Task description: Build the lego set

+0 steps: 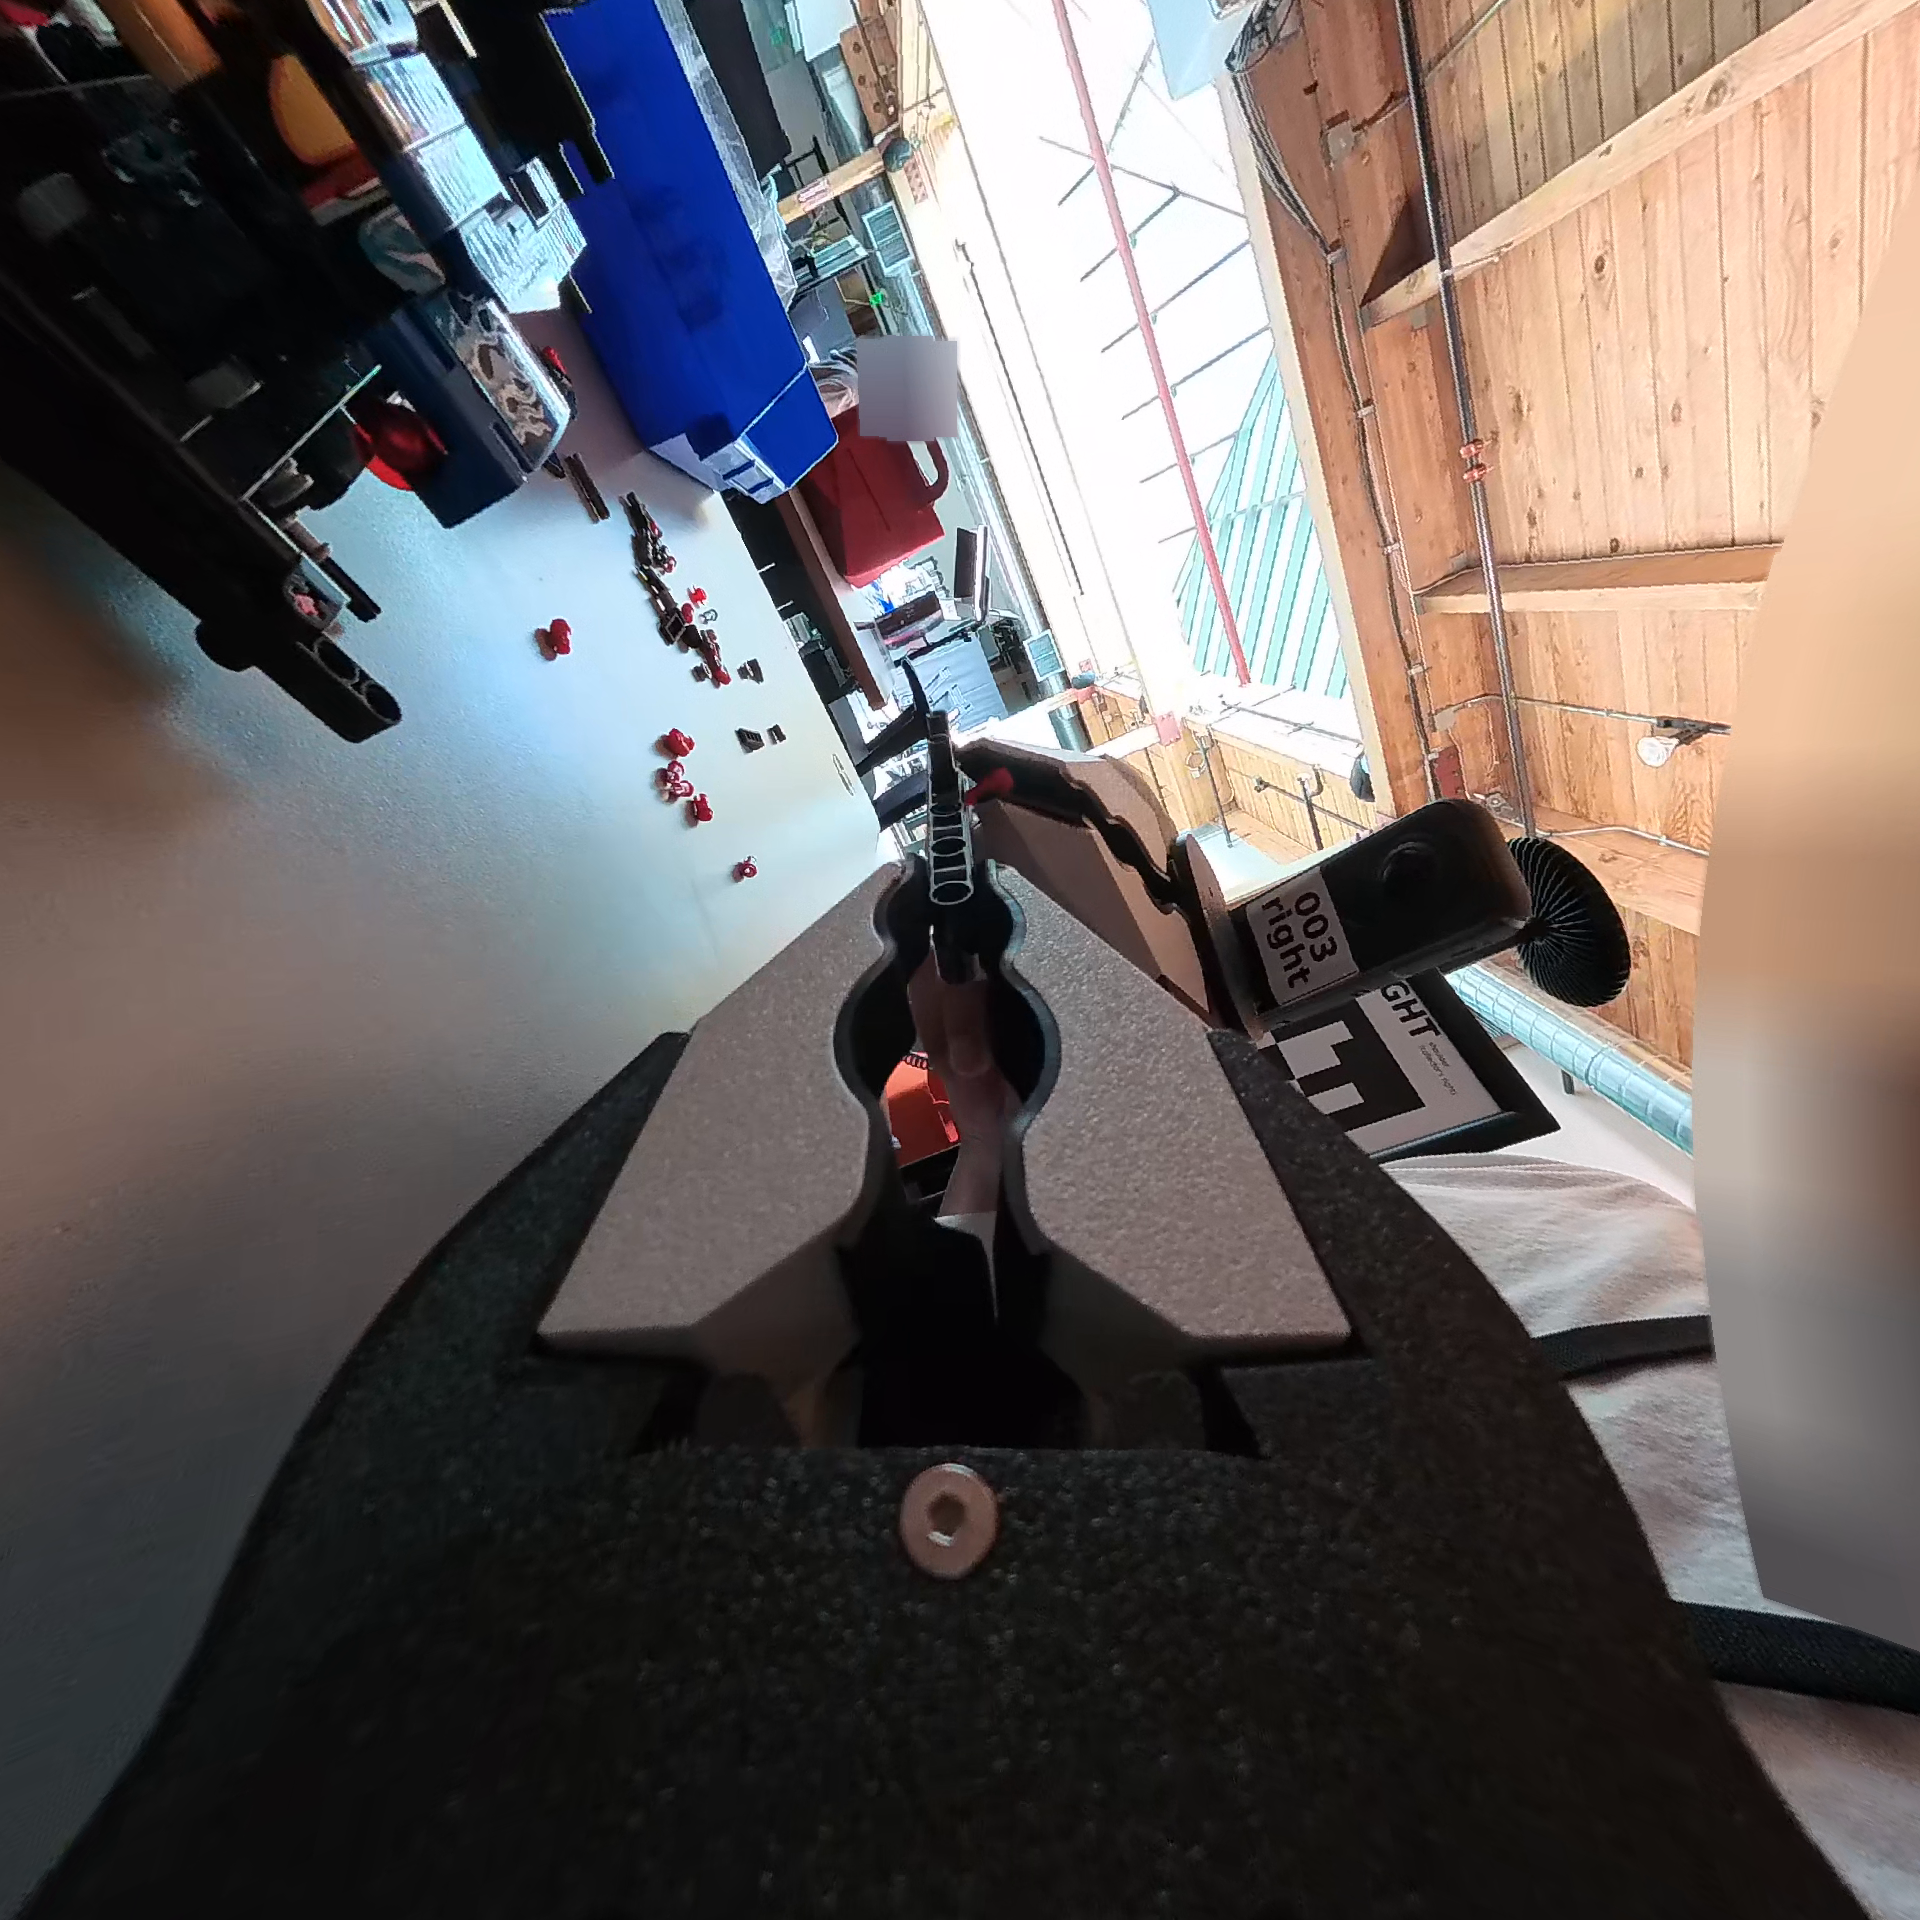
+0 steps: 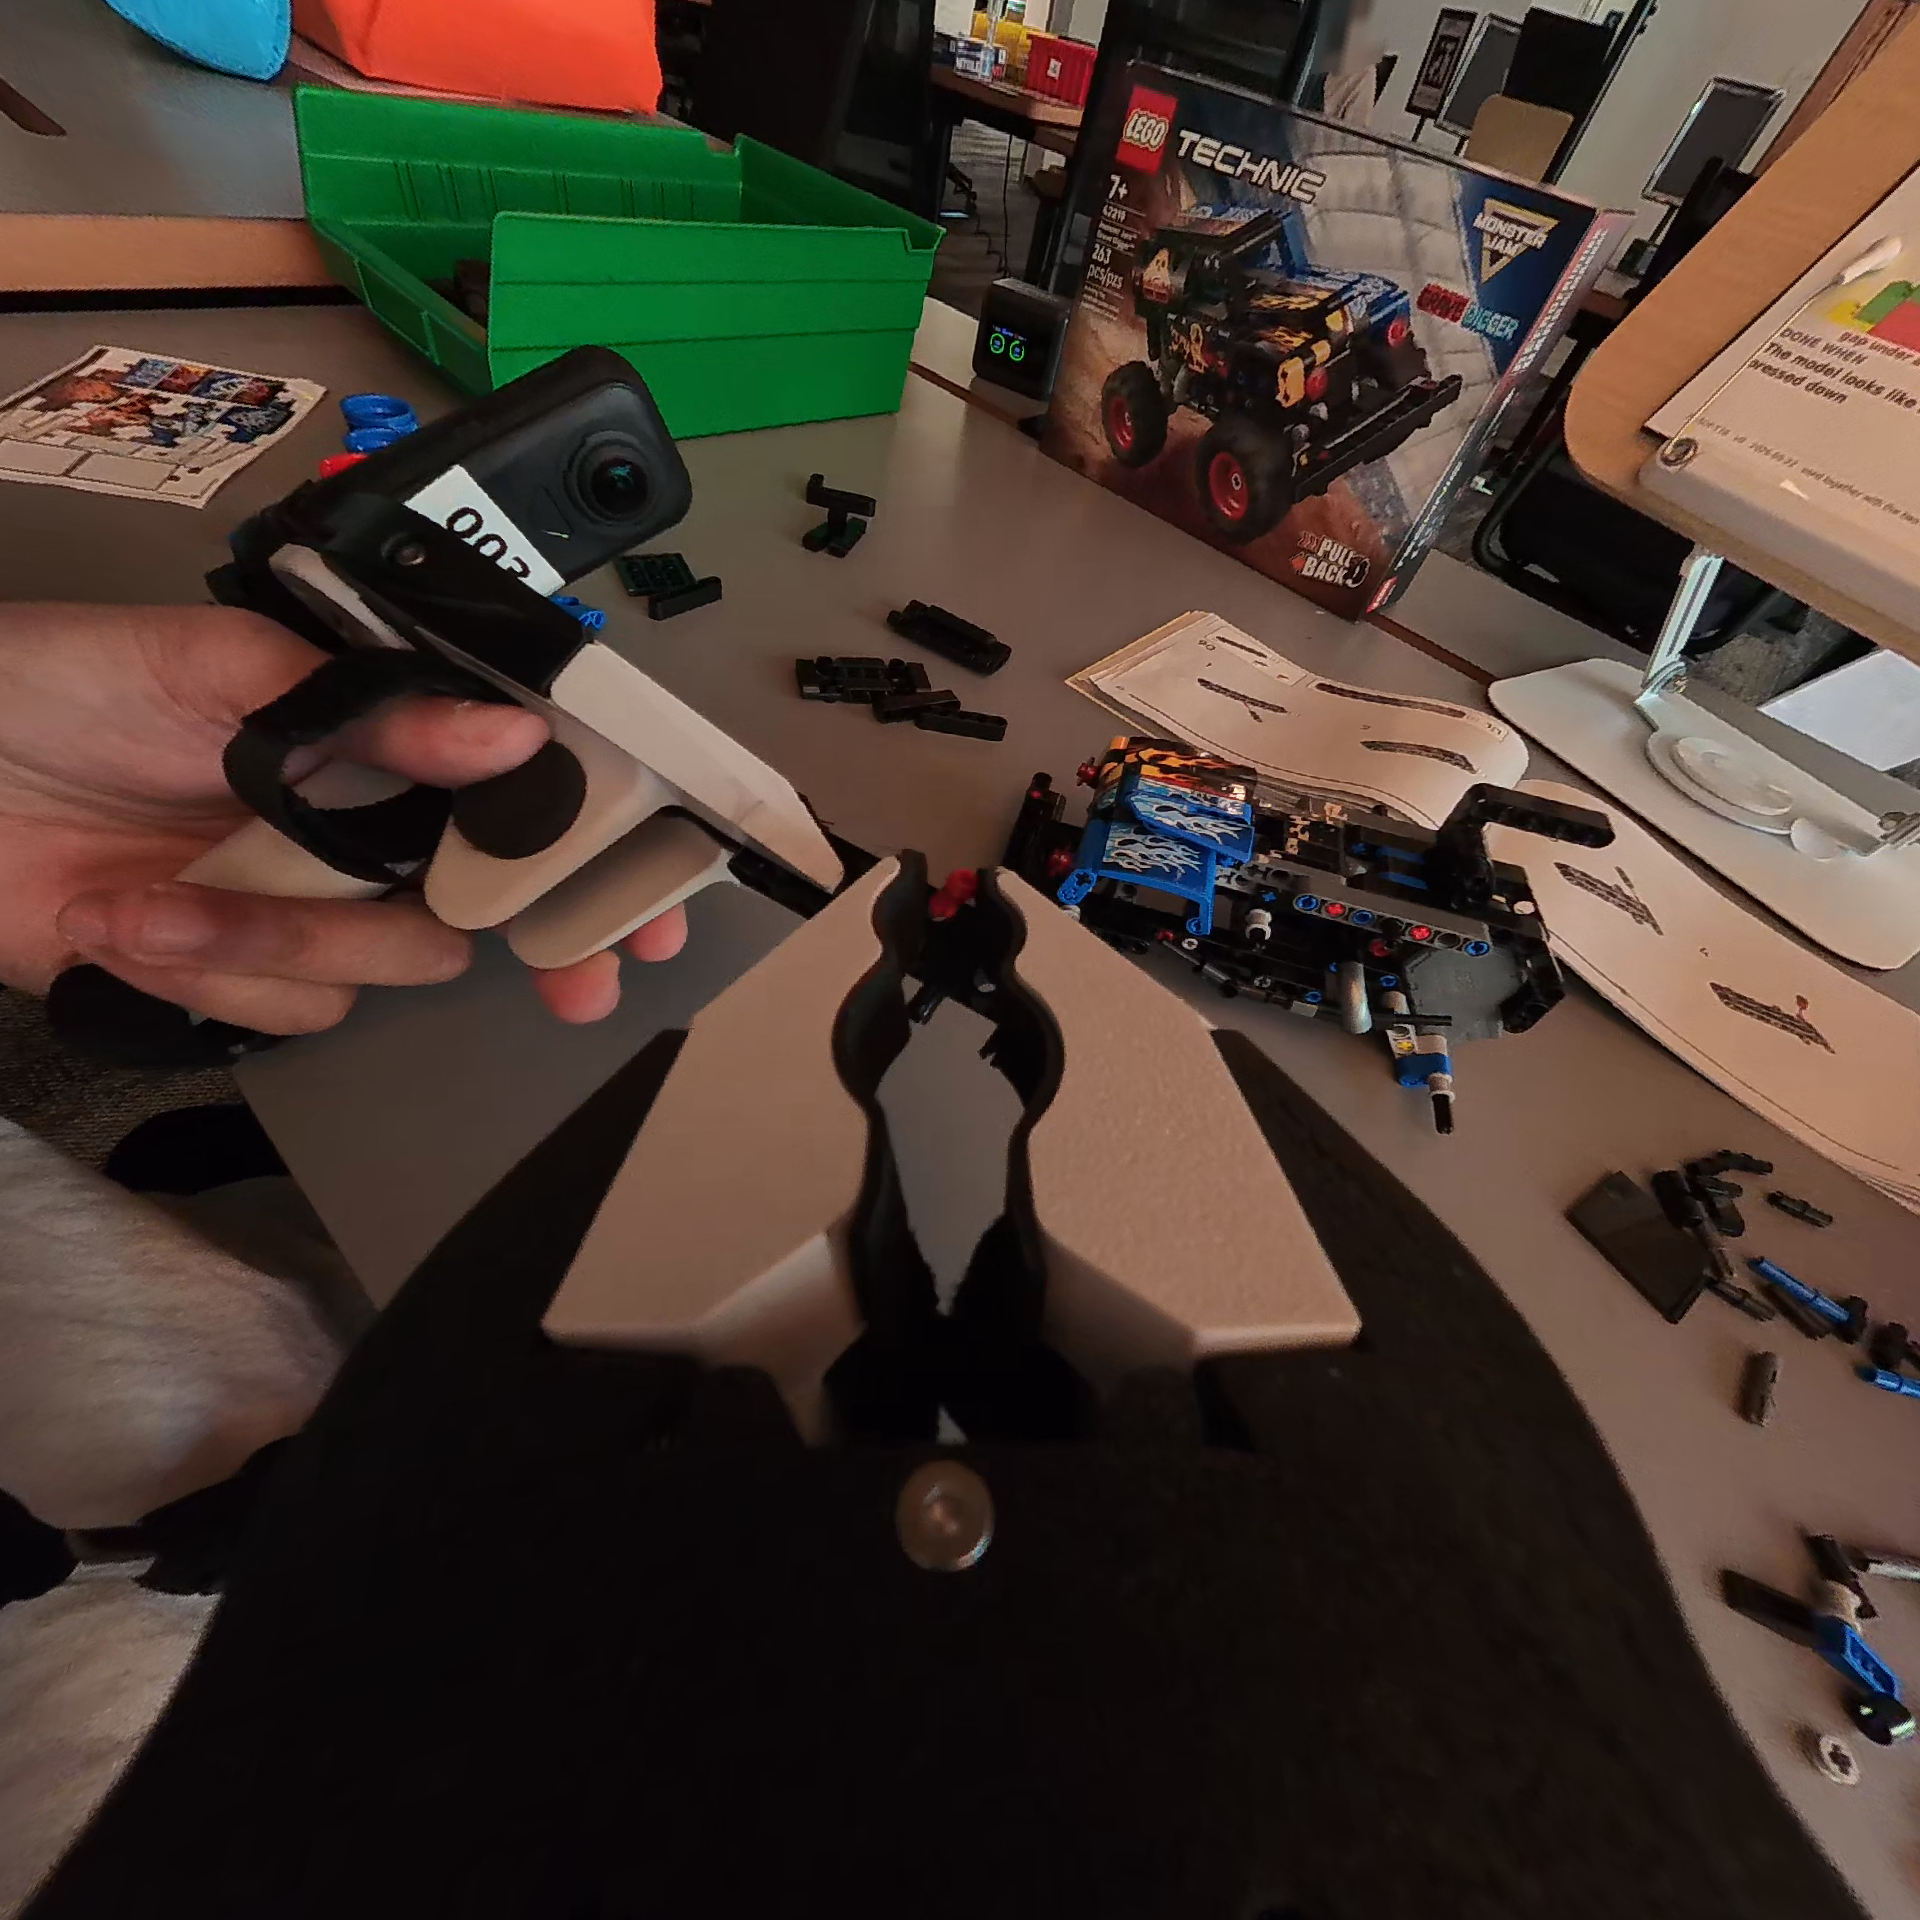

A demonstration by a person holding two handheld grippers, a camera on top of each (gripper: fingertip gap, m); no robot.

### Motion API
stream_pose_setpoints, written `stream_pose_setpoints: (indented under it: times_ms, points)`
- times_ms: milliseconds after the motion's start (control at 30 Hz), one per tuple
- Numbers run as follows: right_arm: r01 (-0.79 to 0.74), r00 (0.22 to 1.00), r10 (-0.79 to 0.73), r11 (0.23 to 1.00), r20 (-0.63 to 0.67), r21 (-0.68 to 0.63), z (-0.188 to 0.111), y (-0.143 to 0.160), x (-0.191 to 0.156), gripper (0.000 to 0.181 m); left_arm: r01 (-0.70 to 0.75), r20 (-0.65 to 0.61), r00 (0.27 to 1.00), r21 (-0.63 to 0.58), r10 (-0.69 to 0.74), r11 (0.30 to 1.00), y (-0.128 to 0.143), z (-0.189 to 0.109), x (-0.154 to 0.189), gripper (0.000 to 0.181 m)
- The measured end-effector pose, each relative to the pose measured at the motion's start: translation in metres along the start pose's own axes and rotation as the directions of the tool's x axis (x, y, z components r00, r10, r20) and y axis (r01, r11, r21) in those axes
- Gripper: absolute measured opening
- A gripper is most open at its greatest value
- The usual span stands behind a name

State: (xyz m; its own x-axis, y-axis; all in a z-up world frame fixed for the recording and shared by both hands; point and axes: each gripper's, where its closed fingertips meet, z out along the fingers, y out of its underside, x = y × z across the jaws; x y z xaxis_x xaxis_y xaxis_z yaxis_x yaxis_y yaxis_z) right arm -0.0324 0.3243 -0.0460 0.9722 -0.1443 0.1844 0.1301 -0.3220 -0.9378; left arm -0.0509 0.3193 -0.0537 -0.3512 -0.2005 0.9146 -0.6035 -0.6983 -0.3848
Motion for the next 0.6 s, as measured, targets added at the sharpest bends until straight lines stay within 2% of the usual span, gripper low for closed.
stream_pose_setpoints:
  times_ms: [400,600]
  points:
    - [-0.039,0.999,0.038,0.999,0.031,0.015,0.0007,0.0007,-0.0015,0.005,0.001,0.003,1.000,-0.001,-0.001,1.000,-0.0001,0.0000,-0.0008,0.006]
    - [0.028,1.000,-0.028,1.000,-0.005,0.008,0.0014,0.0019,-0.0016,0.004,-0.009,0.011,1.000,-0.003,0.009,1.000,0.0003,0.0002,-0.0015,0.006]
